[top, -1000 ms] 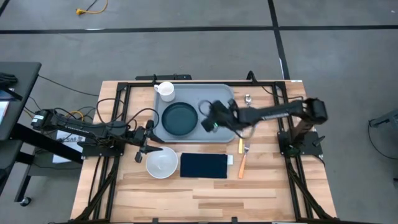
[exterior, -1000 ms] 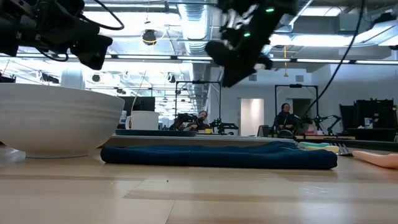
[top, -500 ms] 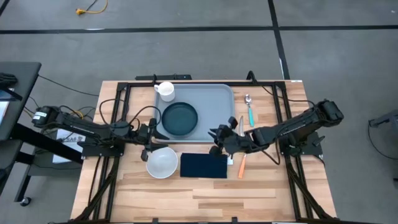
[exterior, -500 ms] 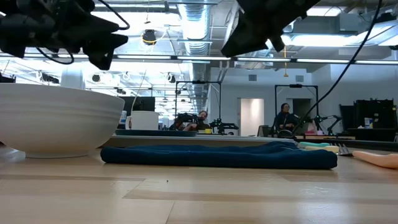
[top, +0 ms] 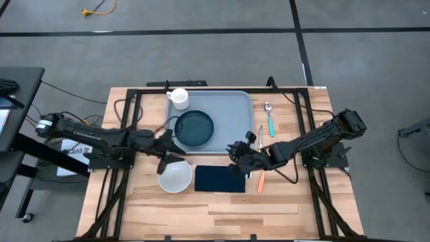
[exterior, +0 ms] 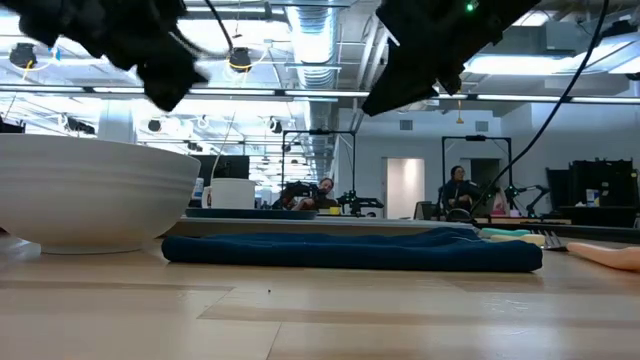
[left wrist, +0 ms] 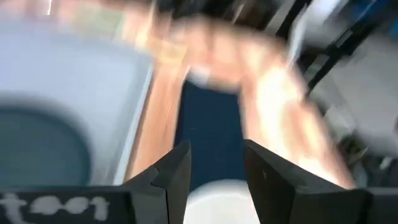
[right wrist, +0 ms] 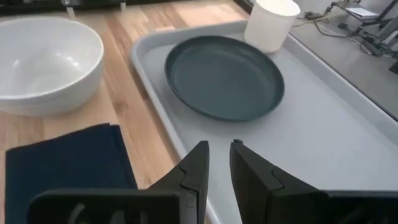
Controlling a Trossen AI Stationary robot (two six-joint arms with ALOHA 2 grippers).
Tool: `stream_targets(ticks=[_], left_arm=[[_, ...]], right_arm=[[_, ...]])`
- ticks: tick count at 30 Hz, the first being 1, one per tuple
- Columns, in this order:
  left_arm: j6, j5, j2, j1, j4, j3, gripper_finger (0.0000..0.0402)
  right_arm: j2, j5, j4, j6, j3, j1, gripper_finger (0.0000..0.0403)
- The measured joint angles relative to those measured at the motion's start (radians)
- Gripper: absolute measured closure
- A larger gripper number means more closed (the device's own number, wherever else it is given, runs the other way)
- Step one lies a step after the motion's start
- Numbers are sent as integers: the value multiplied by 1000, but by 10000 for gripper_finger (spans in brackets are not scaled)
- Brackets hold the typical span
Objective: Set up tray
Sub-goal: Put the white bowl on the black plate
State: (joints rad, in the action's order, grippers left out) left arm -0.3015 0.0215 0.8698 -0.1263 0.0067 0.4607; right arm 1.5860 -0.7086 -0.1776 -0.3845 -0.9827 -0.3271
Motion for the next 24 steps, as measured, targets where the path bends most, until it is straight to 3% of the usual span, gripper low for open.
stream_targets(ticks=[2, 6, 11, 17, 24], left_arm=[[-28, 15, 19, -10, -165, 60, 269], [-37, 140, 51, -50, -376, 148, 269], [-42, 221, 61, -141, -432, 183, 269], [66, 157, 80, -265, -512, 182, 269], [150, 11, 129, -365, -596, 182, 269]], right_arm=[[6, -1, -1, -6, -2, 0, 344], [8, 0, -10, -7, -1, -1, 344], [8, -2, -24, -7, -1, 0, 344], [8, -2, -32, -7, -1, -1, 344], [8, -3, -31, -7, -1, -1, 344]])
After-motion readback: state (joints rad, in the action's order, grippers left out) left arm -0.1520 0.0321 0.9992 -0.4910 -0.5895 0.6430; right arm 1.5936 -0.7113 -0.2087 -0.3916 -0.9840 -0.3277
